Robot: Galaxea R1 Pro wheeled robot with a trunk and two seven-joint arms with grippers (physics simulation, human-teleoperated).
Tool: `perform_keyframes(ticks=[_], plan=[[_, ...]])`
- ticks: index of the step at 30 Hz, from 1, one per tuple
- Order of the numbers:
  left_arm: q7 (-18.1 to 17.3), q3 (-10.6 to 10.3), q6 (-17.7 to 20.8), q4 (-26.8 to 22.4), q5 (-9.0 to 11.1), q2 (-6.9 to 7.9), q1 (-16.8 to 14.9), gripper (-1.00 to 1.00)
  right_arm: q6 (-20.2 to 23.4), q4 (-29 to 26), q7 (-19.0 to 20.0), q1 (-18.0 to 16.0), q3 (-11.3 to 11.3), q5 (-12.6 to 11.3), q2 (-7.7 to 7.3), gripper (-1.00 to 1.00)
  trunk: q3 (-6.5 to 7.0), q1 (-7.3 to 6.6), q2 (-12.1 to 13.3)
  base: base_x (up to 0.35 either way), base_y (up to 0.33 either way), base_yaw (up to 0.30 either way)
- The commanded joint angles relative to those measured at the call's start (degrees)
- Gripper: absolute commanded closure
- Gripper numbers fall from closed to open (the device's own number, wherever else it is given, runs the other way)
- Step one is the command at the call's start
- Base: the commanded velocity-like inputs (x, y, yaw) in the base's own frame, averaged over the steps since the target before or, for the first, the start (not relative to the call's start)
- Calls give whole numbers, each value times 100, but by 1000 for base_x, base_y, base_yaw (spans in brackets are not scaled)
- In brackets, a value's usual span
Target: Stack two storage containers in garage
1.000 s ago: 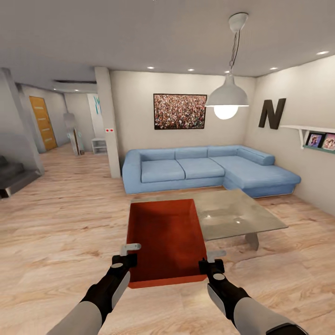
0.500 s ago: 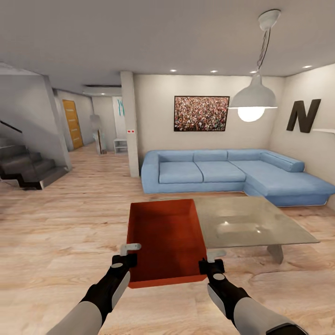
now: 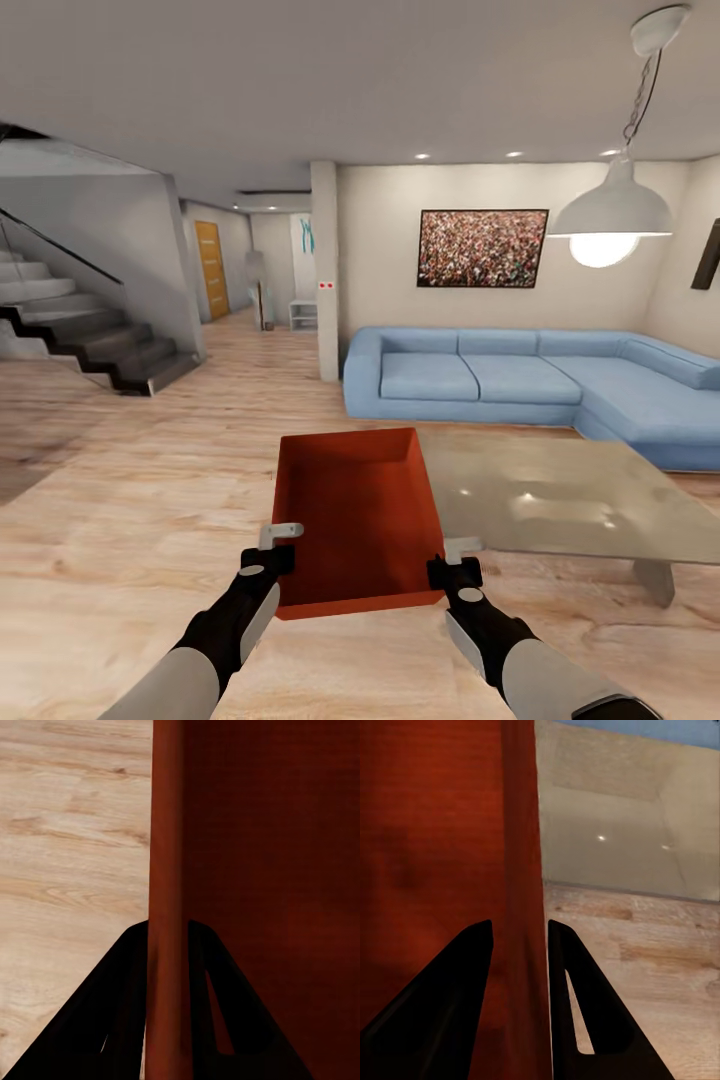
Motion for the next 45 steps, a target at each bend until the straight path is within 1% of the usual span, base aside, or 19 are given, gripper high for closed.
perform_keyframes(ticks=[1, 5, 12, 16, 45], plan=[[52, 20, 31, -22, 522, -10, -7, 100, -25, 4, 3, -3, -62, -47, 36, 100, -5, 2, -8, 0, 0, 288], [52, 20, 31, -23, 522, -12, -7, 100, -23, 4, 5, -3, -62, -47, 36, 100, 10, 2, -8, 0, 0, 250], [52, 20, 31, -19, 522, -13, -7, 100, -25, 6, 4, -3, -62, -57, 36, 100, 14, 2, -8, 0, 0, 51], [52, 20, 31, -19, 522, -13, -7, 100, -25, 4, 3, -3, -62, -56, 36, 100, 14, 2, -8, 0, 0, 214], [52, 15, 31, -15, 522, -13, -5, 100, -25, 4, 4, -3, -62, -56, 36, 100, 14, 2, -8, 0, 0, 292]])
